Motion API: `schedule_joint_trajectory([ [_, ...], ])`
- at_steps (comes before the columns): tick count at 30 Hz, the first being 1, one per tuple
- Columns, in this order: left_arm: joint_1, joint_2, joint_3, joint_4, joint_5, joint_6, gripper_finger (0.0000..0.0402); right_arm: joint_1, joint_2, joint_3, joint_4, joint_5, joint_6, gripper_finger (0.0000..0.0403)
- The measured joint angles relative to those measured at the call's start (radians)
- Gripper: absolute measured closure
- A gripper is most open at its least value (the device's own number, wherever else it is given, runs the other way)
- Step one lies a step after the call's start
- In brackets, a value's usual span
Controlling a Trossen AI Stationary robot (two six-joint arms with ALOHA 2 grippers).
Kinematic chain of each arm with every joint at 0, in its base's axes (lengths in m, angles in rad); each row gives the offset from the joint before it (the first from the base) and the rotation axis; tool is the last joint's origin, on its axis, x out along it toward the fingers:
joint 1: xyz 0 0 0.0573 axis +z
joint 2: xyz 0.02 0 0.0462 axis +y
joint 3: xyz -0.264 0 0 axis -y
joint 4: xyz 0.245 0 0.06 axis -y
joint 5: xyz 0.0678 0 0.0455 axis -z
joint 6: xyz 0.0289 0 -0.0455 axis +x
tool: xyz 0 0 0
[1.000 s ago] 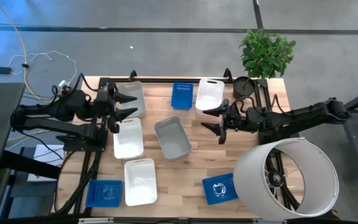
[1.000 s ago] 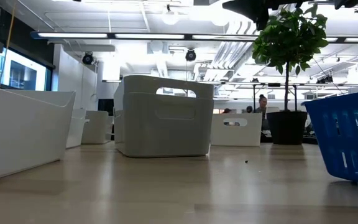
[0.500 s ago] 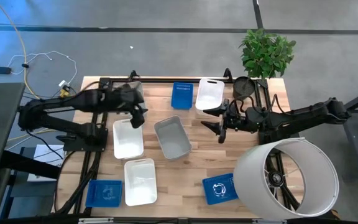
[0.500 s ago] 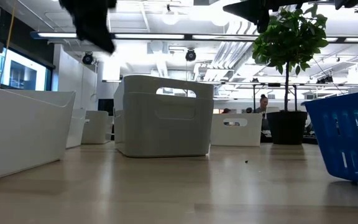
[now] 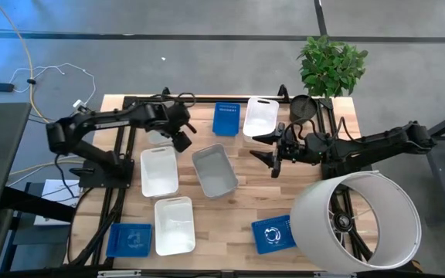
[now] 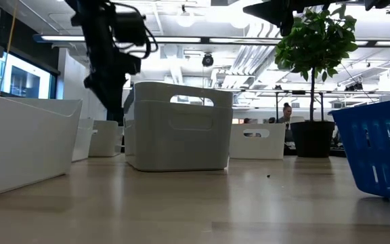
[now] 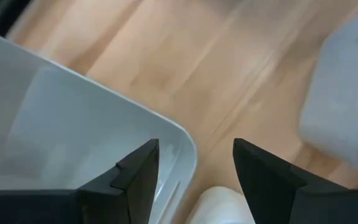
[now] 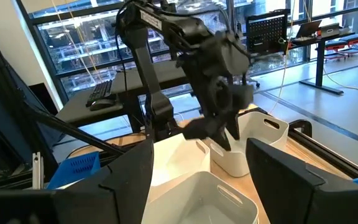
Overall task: Stack baskets by color
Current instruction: Stack the top gray bin on top of the middle gray bins
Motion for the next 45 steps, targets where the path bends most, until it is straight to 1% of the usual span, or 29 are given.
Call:
schedule_joint_trajectory([
  [6, 0.002, 0.077, 0.000, -0.021, -0.001, -0.002, 0.0209, 0.000, 0.000, 0.000, 0.000, 0.000, 0.000, 0.0160],
  [14, 0.010, 0.128, 0.000, -0.038, -0.011, 0.000, 0.0209, 0.000, 0.000, 0.000, 0.000, 0.000, 0.000, 0.0160],
  [17, 0.022, 0.155, 0.000, -0.039, -0.006, 0.010, 0.0214, 0.000, 0.000, 0.000, 0.000, 0.000, 0.000, 0.0160],
  [21, 0.032, 0.190, 0.000, -0.057, -0.002, 0.026, 0.0246, 0.000, 0.000, 0.000, 0.000, 0.000, 0.000, 0.0160],
  [23, 0.033, 0.195, -0.001, -0.060, -0.002, 0.028, 0.0274, 0.000, 0.000, 0.000, 0.000, 0.001, 0.000, 0.0160],
  [25, 0.033, 0.194, -0.001, -0.051, -0.003, 0.037, 0.0310, 0.000, 0.000, 0.000, 0.000, 0.001, 0.000, 0.0160],
  [28, 0.033, 0.179, -0.001, -0.051, -0.003, 0.062, 0.0376, 0.000, 0.000, 0.000, 0.000, 0.001, -0.001, 0.0160],
  [30, 0.033, 0.164, -0.001, -0.050, -0.003, 0.069, 0.0393, 0.000, 0.000, 0.000, 0.000, 0.001, -0.002, 0.0160],
  [33, 0.033, 0.126, 0.001, -0.057, -0.012, 0.091, 0.0388, 0.000, 0.000, 0.000, 0.000, 0.001, -0.002, 0.0160],
  [38, 0.033, 0.053, 0.038, -0.068, -0.016, 0.119, 0.0399, 0.000, 0.000, 0.000, 0.000, 0.001, -0.002, 0.0160],
  [41, 0.032, 0.009, 0.085, -0.088, -0.049, 0.144, 0.0401, 0.000, 0.000, 0.000, 0.000, 0.001, -0.002, 0.0160],
  [45, 0.029, -0.032, 0.191, -0.162, -0.061, 0.171, 0.0401, 0.000, 0.000, 0.000, 0.000, 0.001, -0.006, 0.0160],
])
